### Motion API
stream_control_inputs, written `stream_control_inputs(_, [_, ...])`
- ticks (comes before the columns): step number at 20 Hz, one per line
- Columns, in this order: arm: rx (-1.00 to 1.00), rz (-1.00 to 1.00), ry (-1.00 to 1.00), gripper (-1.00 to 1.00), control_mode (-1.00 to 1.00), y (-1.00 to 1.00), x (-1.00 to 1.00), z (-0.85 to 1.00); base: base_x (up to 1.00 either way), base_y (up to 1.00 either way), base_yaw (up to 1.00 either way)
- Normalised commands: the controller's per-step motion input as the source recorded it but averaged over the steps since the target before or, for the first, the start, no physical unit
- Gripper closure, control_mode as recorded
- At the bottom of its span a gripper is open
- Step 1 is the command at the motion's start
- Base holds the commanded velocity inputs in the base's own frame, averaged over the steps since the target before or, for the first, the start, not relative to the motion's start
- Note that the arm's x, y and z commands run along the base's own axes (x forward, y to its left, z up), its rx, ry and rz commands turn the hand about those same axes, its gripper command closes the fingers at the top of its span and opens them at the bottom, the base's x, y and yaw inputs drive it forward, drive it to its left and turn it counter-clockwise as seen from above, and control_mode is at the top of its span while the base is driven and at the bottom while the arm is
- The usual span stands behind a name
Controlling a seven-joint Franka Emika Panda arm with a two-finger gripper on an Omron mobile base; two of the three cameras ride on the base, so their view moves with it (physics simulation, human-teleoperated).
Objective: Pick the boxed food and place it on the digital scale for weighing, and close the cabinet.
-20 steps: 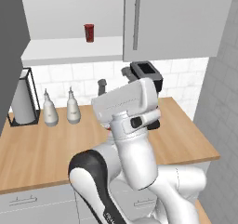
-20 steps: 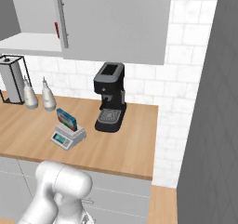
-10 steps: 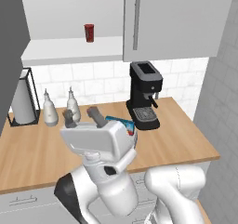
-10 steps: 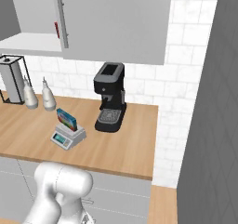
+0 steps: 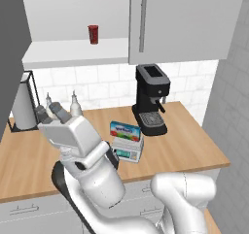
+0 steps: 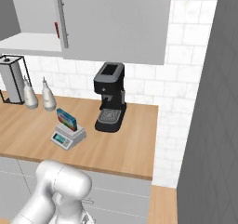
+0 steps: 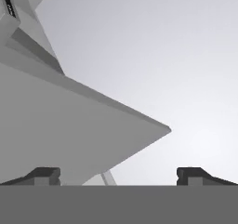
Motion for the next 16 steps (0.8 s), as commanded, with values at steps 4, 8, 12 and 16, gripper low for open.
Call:
stream_control_inputs(4, [0.02, -0.05, 0.08, -1.00, -1.00, 0.18, -0.51, -0.07, 0.00, 0.00, 0.00])
stream_control_inputs(8, [-0.01, -0.02, 0.08, -1.00, -1.00, 0.04, -1.00, 0.00, 0.00, 0.00, 0.00])
stream_control_inputs(12, [-0.02, -0.01, 0.05, -1.00, -1.00, 0.22, -1.00, -0.01, 0.00, 0.00, 0.00])
stream_control_inputs(16, [0.00, 0.00, 0.00, -1.00, -1.00, 0.25, -1.00, -0.21, 0.00, 0.00, 0.00])
